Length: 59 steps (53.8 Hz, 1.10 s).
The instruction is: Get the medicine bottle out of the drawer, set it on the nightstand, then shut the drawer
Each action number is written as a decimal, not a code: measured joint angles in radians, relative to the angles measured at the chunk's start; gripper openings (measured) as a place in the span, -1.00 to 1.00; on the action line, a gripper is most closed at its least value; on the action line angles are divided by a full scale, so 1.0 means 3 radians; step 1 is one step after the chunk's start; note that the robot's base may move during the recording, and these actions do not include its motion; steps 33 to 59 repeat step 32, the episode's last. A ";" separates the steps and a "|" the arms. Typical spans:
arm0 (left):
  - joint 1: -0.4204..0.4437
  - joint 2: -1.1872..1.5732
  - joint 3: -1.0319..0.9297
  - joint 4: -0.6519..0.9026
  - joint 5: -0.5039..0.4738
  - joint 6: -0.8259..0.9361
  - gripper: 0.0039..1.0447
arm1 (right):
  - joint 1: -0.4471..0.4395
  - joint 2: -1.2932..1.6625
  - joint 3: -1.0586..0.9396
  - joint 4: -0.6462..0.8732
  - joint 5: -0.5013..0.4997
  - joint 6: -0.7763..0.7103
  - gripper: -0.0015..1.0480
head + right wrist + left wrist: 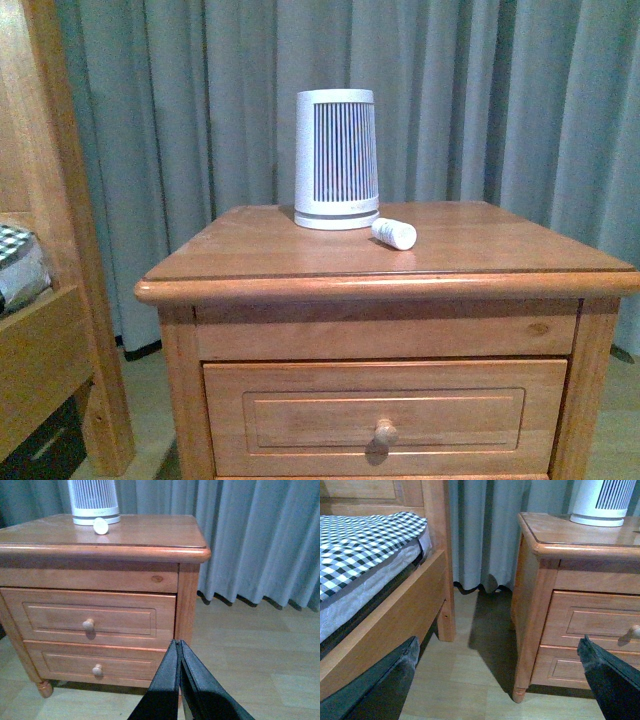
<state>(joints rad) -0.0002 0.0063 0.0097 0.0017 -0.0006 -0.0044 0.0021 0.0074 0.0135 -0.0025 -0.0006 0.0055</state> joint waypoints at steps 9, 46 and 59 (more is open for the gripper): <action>0.0000 0.0000 0.0000 0.0000 0.0000 0.0000 0.88 | 0.0000 0.0000 0.0000 0.0000 0.0000 -0.0006 -0.70; 0.0000 0.0000 0.0000 0.0000 0.0000 0.0000 0.88 | 0.0000 0.0000 0.0000 0.0000 0.0000 -0.0008 0.73; 0.0000 0.0000 0.0000 0.0000 0.0000 0.0000 0.88 | 0.0000 0.0000 0.0000 0.0000 0.0000 -0.0008 0.73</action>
